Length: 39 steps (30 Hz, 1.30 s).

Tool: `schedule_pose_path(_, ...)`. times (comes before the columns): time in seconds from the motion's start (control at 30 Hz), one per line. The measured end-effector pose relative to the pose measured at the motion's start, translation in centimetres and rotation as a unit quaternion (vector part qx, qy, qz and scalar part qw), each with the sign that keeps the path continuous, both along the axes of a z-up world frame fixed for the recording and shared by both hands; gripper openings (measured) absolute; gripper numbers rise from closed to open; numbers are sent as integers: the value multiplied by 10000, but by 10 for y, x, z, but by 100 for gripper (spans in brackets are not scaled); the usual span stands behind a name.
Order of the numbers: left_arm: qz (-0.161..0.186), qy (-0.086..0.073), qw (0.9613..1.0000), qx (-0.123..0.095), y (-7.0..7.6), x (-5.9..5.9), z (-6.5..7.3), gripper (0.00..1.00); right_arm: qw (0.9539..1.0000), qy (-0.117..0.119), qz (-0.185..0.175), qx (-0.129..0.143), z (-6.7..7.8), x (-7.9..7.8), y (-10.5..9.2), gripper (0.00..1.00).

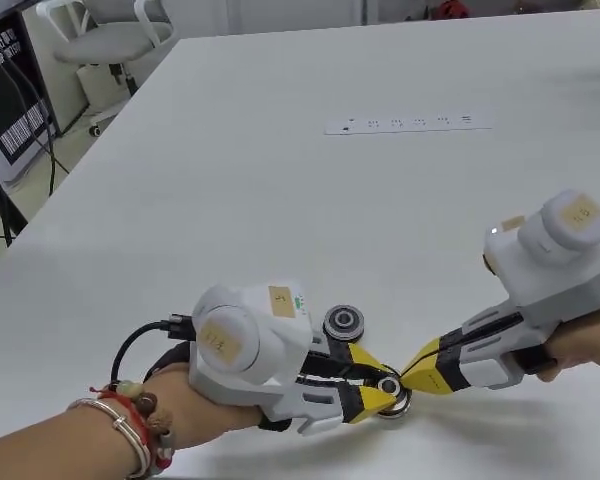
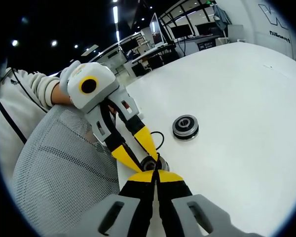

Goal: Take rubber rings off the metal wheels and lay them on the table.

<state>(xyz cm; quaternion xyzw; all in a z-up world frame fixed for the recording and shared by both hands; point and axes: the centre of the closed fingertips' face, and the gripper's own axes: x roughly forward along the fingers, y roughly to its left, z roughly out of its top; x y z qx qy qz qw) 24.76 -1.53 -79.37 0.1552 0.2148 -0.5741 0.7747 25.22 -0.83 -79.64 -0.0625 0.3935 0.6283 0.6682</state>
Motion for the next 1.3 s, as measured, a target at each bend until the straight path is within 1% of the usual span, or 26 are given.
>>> schedule_pose_path(0.4, 3, 5, 10000, 60, -1, -1, 0, 14, 10000, -47, -4, -24, 0, 0, -1, 0)
schedule_pose_path(0.43, 2, 5, 10000, 66, -1, -1, 0, 14, 9999, -76, -25, -62, -1, 1, -2, 0)
schedule_pose_path(0.53, -2, 16, 10000, 80, -1, -1, 0, 14, 10000, -28, -53, -54, -1, 2, -4, 0)
schedule_pose_path(0.67, -28, 12, 9999, 165, -2, -1, 0, 14, 10000, -66, -30, -69, -1, 2, -4, 0)
schedule_pose_path(0.77, -59, 3, 9997, 240, -1, -1, 0, 15, 10000, -41, -48, -63, -1, 2, -4, 0)
schedule_pose_path(0.9, -150, -3, 9994, 314, 0, -3, 0, 17, 10000, -34, -62, -51, 0, 3, -4, 0)
schedule_pose_path(0.97, -195, -45, 9991, 365, 1, -3, 1, 18, 10000, -7, -83, -40, 0, 3, -4, 0)
schedule_pose_path(1.1, -234, -143, 9990, 349, 1, -2, 7, 19, 9999, 52, -114, -22, 1, 2, -4, 0)
schedule_pose_path(1.2, -255, -263, 9986, 383, 2, 0, 12, 21, 9999, 62, -123, -20, 1, 2, -4, 0)
schedule_pose_path(1.3, -218, -309, 9988, 314, 4, 2, 19, 24, 9999, 78, -148, -5, 3, 3, -4, 0)
